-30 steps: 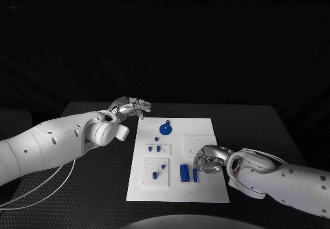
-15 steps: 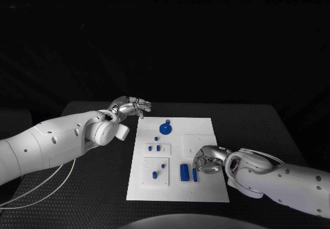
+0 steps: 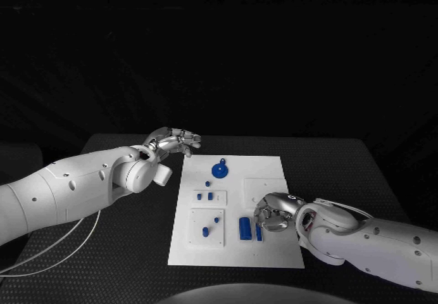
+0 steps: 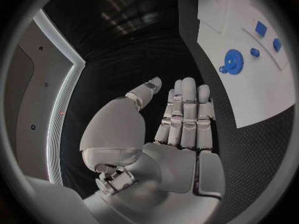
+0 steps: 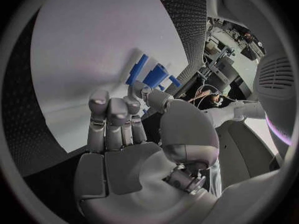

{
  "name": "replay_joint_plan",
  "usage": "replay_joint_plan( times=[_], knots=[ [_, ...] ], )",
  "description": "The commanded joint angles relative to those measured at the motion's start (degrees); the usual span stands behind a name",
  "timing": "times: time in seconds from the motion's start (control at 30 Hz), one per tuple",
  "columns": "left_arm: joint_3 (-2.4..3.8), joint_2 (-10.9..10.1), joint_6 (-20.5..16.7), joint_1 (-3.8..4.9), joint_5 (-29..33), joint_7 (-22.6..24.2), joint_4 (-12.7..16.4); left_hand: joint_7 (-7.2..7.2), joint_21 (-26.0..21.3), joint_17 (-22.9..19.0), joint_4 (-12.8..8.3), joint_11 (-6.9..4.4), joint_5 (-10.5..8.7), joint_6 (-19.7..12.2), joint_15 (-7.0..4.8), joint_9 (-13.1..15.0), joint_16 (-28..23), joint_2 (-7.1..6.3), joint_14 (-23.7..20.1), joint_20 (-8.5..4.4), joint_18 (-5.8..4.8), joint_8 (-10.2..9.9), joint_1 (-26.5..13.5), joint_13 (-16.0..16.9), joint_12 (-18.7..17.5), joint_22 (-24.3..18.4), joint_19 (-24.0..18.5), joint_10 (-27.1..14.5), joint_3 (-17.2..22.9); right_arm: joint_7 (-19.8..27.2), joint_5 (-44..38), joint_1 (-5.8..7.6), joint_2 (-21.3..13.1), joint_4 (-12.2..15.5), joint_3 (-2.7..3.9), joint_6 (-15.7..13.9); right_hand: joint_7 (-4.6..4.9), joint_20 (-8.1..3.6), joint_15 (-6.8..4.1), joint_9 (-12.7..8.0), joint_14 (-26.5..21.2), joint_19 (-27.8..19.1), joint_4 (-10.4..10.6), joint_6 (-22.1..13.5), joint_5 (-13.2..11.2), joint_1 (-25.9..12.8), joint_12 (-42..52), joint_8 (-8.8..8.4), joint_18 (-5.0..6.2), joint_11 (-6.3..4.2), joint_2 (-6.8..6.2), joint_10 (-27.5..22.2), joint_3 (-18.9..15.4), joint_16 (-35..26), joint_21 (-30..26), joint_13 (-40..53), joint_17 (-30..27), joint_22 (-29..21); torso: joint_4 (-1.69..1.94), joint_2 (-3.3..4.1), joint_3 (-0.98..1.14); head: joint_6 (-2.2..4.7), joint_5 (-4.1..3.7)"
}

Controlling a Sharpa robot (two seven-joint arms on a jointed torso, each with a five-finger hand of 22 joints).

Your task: Assemble the parts on the task board

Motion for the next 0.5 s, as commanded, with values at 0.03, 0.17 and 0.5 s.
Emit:
replay_joint_plan(
  times=[0.03,0.17,0.5],
  knots=[
    [0.03,0.1,0.7,0.05,0.3,0.3,0.1,0.34,-0.3,0.1,0.4,-0.03,-0.17,-0.2,0.18,-0.1,-0.2,0.0,0.2,-0.7,0.69,0.2,-0.6,0.1,-0.1,0.8,0.3,-0.3,0.0,-2.0,-4.0,-0.51,0.2,0.1,-0.32,-1.9,-0.03,-0.29,-0.51,0.1,0.0,0.1,-0.1,1.0,-0.1,-0.7,0.4,0.52,0.76,-0.48,-0.56,0.1,-1.0,0.1,0.3,-0.1,0.1,0.0,0.0,-0.01,0.01,0.03,-0.08],
    [0.03,0.1,0.7,0.05,0.3,0.3,0.2,0.34,-0.3,0.1,0.4,-0.03,-0.17,-0.2,0.18,-0.1,-0.2,0.01,0.2,-0.7,0.69,0.2,-0.5,0.1,-0.1,0.8,0.3,-0.3,0.0,-2.0,-6.6,-0.57,0.2,0.0,-0.32,-3.9,-0.61,-0.52,-0.96,0.2,0.1,0.3,-0.6,2.3,-0.1,0.1,0.4,1.19,0.76,-1.04,-2.39,0.5,-2.4,0.1,0.4,-0.1,0.1,-0.1,0.01,0.0,-0.01,0.11,-0.1],
    [0.03,0.1,0.8,0.04,0.3,0.3,0.1,0.34,-0.4,0.1,0.4,-0.03,-0.17,-0.2,0.18,-0.1,-0.3,0.02,0.2,-0.7,0.69,0.2,-0.5,0.1,-0.1,0.8,0.3,-0.3,0.0,-1.1,-11.8,-0.7,0.1,-0.6,-0.32,-5.0,-1.11,-0.8,-1.22,-0.1,0.2,0.1,-1.1,3.9,-0.1,7.1,0.5,1.81,0.76,-1.49,-5.41,1.4,-3.3,0.2,0.5,-0.2,0.1,-0.2,-0.01,0.0,0.03,0.14,-0.19]
  ],
)
